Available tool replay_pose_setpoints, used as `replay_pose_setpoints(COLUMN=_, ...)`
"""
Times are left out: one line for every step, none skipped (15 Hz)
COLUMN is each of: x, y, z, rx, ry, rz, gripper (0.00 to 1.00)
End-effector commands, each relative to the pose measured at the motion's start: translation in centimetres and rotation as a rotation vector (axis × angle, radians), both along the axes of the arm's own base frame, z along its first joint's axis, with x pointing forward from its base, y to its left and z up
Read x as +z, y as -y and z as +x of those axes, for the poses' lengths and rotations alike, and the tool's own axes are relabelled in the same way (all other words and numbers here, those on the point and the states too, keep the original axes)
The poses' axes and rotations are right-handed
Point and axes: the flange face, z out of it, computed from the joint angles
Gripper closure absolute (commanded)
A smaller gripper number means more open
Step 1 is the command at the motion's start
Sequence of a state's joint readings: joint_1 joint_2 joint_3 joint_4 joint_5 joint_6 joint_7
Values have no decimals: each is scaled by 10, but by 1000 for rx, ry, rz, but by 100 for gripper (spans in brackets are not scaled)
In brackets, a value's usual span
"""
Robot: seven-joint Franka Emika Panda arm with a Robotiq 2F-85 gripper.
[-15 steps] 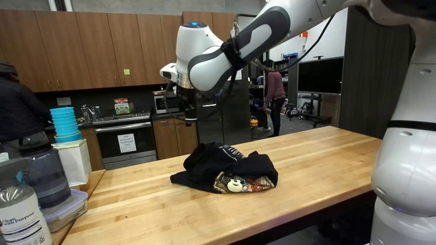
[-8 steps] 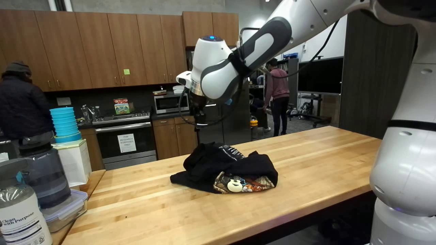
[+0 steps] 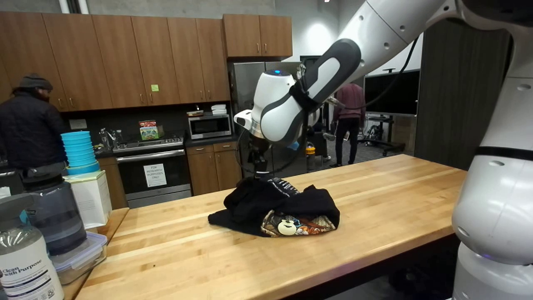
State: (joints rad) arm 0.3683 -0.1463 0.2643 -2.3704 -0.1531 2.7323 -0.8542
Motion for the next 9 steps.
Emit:
replay_pose_setpoints(x=-11, y=22, z=-13, rx=-33, ry=-3, rz=4, gripper=0)
replay_pose_setpoints(x=-17, y=25, z=-14, rx=-45, ry=-12, rz=-2, gripper=0)
replay_pose_setpoints(x=-21, y=28, z=-15, rx=-58, ry=-25, rz=-11, gripper=0)
replay_pose_setpoints(x=-26, y=31, z=-16, rx=-71, ry=-36, rz=-14, gripper=0)
replay_pose_setpoints(x=-30, y=33, z=-16, rx=-83, ry=-50, rz=-18, gripper=0)
replay_pose_setpoints(x=-34, y=35, z=-17, rx=-97, ry=-69, rz=-26, gripper=0)
replay_pose_setpoints(x=-40, y=35, z=-15, rx=-105, ry=-93, rz=-36, gripper=0)
replay_pose_setpoints(x=-45, y=36, z=-15, rx=-109, ry=-116, rz=-45, gripper=0)
replay_pose_setpoints(x=-50, y=34, z=-12, rx=-110, ry=-148, rz=-56, gripper=0)
